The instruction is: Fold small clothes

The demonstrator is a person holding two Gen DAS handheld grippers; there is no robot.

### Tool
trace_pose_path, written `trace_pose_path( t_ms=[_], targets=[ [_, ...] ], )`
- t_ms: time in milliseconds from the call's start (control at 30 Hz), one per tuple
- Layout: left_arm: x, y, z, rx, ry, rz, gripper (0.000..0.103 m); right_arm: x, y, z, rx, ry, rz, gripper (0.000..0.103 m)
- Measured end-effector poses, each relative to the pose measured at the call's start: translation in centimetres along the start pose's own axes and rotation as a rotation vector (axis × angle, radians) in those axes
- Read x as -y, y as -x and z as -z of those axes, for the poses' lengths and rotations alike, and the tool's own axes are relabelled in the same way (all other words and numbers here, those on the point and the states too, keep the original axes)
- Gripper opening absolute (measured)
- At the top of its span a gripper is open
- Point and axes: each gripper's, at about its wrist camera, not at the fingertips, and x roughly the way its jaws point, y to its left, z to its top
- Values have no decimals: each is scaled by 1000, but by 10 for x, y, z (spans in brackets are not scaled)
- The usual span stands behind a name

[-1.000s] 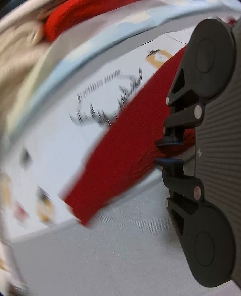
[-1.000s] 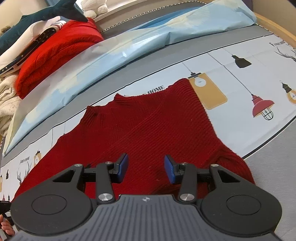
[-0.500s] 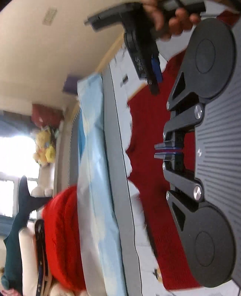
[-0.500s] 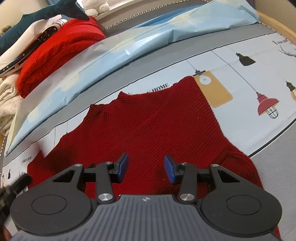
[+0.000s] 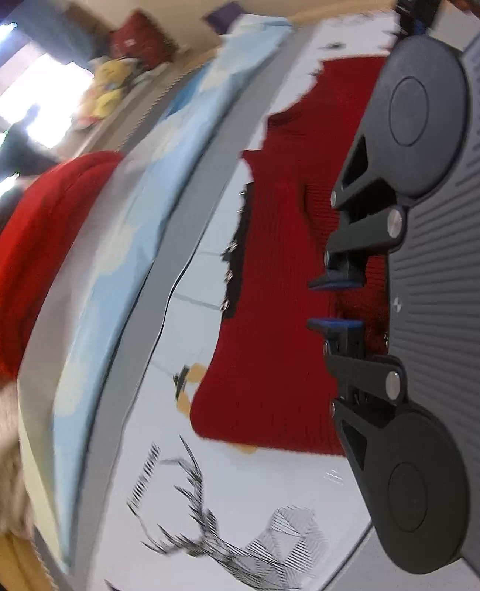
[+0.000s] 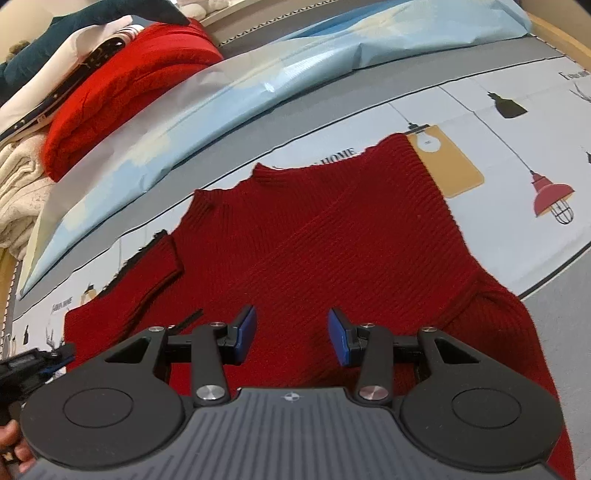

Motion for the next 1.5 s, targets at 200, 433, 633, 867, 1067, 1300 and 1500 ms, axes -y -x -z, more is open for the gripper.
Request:
trace_pose_path(
  t_ms=[200,433,633,867,1067,1300,1500],
  targets=[
    [42,-29,41,20,-358,-154,62,-6,-4,4,-26,-1,-25,45],
    [26,-53,48,3,-353,-214,48,-11,-11,4,-58,13,-52,45],
    [32,-51,38,38,-380,-239,10,-16,-19,9,-114,3,-123,45],
    [68,12,16,257,-388,-67,8,-17,-27,14,-151,-95,-225,45],
    [96,58,22,380,-364,315,9,-17,-28,13,-150,-171,-324,46],
    [126,2,52,-2,-467,343,19,5,-17,12,-38,-292,-224,46],
    [96,5,23,59,-306,232,23,40,-33,17,-83,-445,-39,46]
  ],
)
